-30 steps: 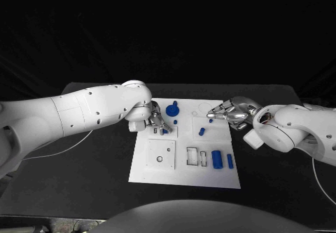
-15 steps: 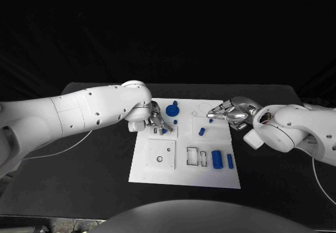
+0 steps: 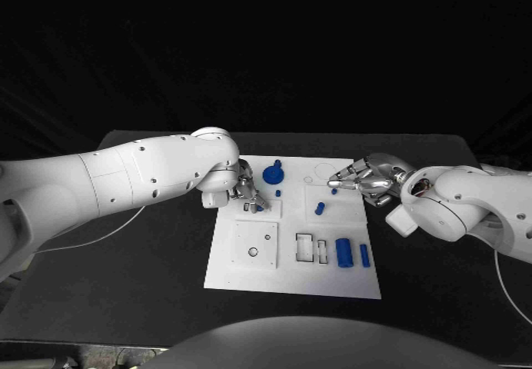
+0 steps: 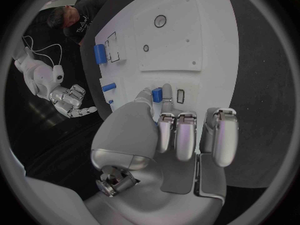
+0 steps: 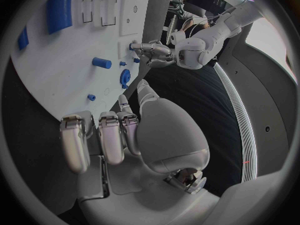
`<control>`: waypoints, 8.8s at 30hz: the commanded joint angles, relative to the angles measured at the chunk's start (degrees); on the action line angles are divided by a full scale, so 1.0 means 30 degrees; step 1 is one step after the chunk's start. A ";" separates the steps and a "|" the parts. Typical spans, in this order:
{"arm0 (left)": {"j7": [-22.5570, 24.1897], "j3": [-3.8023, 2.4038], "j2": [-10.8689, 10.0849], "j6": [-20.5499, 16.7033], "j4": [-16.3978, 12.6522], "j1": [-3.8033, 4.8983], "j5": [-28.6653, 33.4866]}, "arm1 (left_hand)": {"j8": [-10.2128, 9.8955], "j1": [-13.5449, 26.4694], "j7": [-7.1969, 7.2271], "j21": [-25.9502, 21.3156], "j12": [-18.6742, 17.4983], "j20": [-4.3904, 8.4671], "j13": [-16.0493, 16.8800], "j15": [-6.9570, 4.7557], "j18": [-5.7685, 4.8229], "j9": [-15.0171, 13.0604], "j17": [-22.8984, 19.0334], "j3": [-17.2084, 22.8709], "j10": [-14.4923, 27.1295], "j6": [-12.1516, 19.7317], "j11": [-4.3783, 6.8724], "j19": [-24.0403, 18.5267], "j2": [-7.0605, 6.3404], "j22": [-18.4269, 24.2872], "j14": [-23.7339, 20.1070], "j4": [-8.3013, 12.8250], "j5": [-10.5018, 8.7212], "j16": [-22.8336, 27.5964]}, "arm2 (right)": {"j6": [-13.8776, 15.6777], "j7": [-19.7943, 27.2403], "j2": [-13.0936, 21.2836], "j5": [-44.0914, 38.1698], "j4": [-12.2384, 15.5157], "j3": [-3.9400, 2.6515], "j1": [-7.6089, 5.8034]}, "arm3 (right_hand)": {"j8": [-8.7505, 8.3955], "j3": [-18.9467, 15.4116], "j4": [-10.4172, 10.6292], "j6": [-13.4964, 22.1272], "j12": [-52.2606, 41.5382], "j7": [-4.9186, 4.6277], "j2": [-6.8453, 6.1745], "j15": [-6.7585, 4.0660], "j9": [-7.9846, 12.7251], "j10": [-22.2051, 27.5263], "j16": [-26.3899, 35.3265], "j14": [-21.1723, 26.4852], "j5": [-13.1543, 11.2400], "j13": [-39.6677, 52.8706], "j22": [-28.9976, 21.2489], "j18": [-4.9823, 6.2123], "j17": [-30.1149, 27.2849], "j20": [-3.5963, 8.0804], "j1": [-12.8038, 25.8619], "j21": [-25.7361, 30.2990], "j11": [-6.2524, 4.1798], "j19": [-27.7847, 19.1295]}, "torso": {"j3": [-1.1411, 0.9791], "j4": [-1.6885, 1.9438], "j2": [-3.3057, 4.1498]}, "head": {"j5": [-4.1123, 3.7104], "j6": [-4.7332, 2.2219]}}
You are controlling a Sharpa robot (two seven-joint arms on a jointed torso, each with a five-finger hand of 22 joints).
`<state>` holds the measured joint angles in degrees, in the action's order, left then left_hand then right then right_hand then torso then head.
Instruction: Assemble the parts on the task board
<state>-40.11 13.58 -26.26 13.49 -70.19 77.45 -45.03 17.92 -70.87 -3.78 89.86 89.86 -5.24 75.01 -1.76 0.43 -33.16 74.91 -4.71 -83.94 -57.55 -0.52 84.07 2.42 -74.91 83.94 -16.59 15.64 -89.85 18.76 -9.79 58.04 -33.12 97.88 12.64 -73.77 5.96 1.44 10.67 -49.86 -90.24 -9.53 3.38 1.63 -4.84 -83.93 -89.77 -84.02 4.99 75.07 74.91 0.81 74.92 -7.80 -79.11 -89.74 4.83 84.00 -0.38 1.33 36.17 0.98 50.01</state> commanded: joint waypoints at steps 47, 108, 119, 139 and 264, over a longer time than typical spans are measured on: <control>0.1030 -0.0527 -0.2165 -0.0703 -0.0641 0.1453 -0.0177 | 0.2275 0.2570 -0.0239 0.0047 0.0046 -0.0095 0.4997 0.0148 -0.0142 -0.3214 0.5029 0.0110 -0.2021 0.2006 -0.0202 0.1976 -0.1603 -0.5031 0.2021 -0.0129 -0.2263 -0.0049 | -0.0335 -0.0077 0.0006 -0.0046 -0.0122 0.0010 0.0103 | 0.0064 -0.0045 0.0121 0.0000 0.0080 0.0079 0.0202 0.0046 -0.0005 -0.2022 -0.0078 -0.1993 0.0077 0.4978 0.5032 -0.0270 0.5026 -0.0102 -0.0077 -0.0085 0.0101 0.1999 | -0.0006 -0.0012 0.0001 | 0.0185 -0.0003; 0.0903 -0.0242 0.1029 0.0425 0.4218 0.0257 -0.2554 | 0.4309 0.2374 0.0093 0.0047 0.0046 0.0062 0.4997 -0.0068 -0.0142 -0.5147 0.5029 -0.0501 -0.2021 0.2432 0.0069 0.1976 -0.0446 -0.5031 0.2021 -0.0034 -0.2182 -0.0049 | -0.0500 -0.0151 -0.0056 -0.0045 -0.0070 0.0008 0.0103 | 0.0055 -0.0069 0.0130 0.0031 0.0080 0.0068 0.0215 0.0049 0.0002 -0.2022 -0.0078 -0.1993 0.0083 0.4978 0.5032 -0.0270 0.5026 -0.0102 -0.0087 -0.0085 0.0112 0.1999 | -0.0017 -0.0020 0.0010 | 0.0287 -0.0003; 0.0816 -0.0240 0.1106 0.0450 0.4282 0.0142 -0.2554 | 0.3969 0.1653 0.0202 0.0047 0.0046 0.0117 0.4997 -0.0140 -0.0142 -0.4779 0.5029 -0.0509 -0.2021 0.2022 0.0170 0.1976 0.0145 -0.5031 0.2021 -0.0055 -0.1447 -0.0049 | -0.0489 -0.0183 -0.0020 -0.0045 -0.0047 0.0008 0.0103 | 0.0055 -0.0069 0.0130 0.0031 0.0080 0.0068 0.0215 0.0049 0.0002 -0.2022 -0.0078 -0.1993 0.0083 0.4978 0.5032 -0.0270 0.5026 -0.0102 -0.0087 -0.0085 0.0112 0.1999 | 0.0012 0.0000 0.0010 | 0.0198 -0.0003; 0.0998 -0.0238 0.1211 0.0298 0.4412 0.0119 -0.2554 | 0.3619 0.1434 0.0241 0.0047 0.0046 0.0164 0.4997 -0.0181 -0.0142 -0.4491 0.5029 -0.0885 -0.2021 0.1812 0.0210 0.1976 0.0519 -0.5031 0.2021 -0.0066 0.0314 -0.0049 | -0.0539 -0.0294 -0.0006 -0.0045 -0.0029 0.0008 0.0103 | 0.0054 -0.0074 0.0077 0.0068 0.0080 0.0062 0.0242 0.0056 0.0010 -0.2022 -0.0078 -0.1993 0.0297 0.4978 0.5032 -0.0270 0.5026 -0.0105 -0.0192 -0.0085 0.0119 0.1999 | -0.0011 -0.0002 -0.0001 | 0.0209 -0.0003; 0.0744 0.0002 -0.1483 0.1648 -0.0398 0.0453 0.0032 | 0.2880 -0.4198 0.0566 0.0047 0.0046 0.0381 0.4997 -0.0414 -0.0142 -0.4129 0.5029 0.2703 -0.2021 0.0895 0.0531 0.1976 -0.0030 -0.5031 0.2021 -0.0036 0.5611 -0.0049 | -0.0310 -0.0374 -0.0045 -0.0060 -0.0092 0.0010 0.0105 | 0.0096 -0.0146 -0.0031 0.0087 0.0080 0.0058 0.0260 0.0062 0.0018 -0.2022 -0.0078 -0.1993 0.1072 0.4978 0.5032 -0.0270 0.5026 -0.0114 -0.0367 -0.0085 0.0122 0.1999 | -0.0004 -0.0016 0.0001 | 0.0225 -0.0003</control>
<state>-38.02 13.60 -30.91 16.95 -71.38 78.85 -45.26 26.35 -82.69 -2.77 89.86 90.38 -4.42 75.06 -2.56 0.42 -45.50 74.91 3.11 -83.96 -53.88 0.73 84.07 2.19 -74.90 83.93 -16.66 32.39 -89.85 18.28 -10.89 57.96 -33.11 97.58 12.66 -73.49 5.96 1.12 10.67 -49.86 -90.20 -9.53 3.97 1.63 -4.84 -83.72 -89.77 -84.02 7.89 75.10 74.90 0.81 74.92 -7.80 -79.71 -89.74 5.04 84.00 -0.38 1.31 36.18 1.63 50.01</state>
